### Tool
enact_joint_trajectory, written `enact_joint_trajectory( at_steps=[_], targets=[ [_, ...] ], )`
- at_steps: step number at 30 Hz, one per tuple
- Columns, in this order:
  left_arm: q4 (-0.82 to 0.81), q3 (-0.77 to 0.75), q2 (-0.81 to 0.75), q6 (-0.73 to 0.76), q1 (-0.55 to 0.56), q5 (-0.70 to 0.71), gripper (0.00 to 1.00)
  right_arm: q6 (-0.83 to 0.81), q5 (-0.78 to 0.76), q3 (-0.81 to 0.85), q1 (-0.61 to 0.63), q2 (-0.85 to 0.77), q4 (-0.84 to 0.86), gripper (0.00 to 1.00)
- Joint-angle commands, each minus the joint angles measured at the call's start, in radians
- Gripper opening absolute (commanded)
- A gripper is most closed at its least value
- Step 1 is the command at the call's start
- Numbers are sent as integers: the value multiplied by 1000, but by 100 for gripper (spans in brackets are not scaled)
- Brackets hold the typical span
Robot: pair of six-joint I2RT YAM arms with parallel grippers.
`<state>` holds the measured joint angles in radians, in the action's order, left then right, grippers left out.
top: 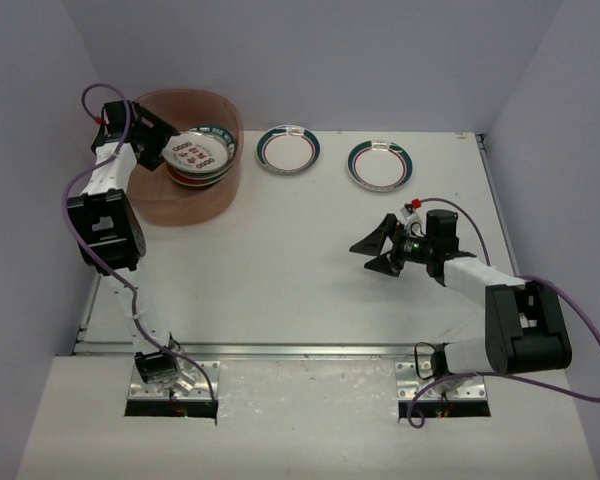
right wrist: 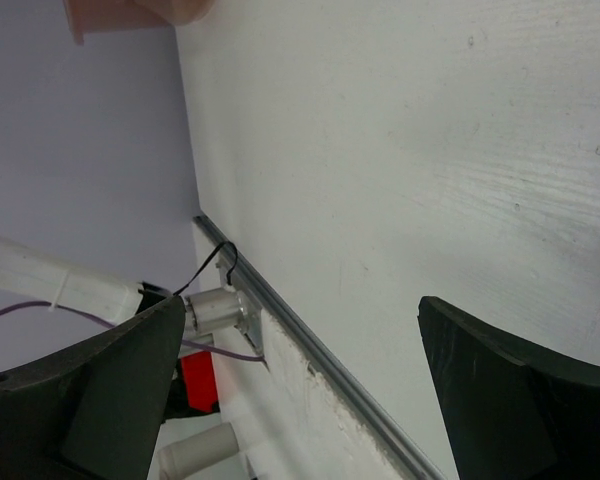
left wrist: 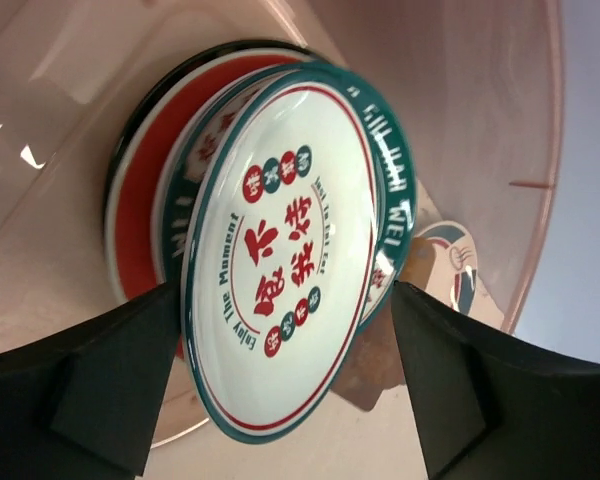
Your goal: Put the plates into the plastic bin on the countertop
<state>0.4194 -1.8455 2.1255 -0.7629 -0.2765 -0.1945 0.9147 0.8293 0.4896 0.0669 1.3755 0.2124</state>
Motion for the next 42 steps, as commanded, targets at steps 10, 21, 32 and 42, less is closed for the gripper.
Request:
enact_joint_trajectory(
  at_steps=[10,21,32,42],
  targets=[
    [310,-426,244,56,74,159,100,-122,-82,85,-6,39,-100,99],
    [243,-191,-77,84,69,249,100,-88,-302,263,-38,200,-191,99],
    [-24,281,-724,124,89,-104,100,96,-343,692,-217,772,-140,96],
    [19,687,-1177,227,106,-224,100,98,-465,1156,-222,1117,-464,48]
  ],
)
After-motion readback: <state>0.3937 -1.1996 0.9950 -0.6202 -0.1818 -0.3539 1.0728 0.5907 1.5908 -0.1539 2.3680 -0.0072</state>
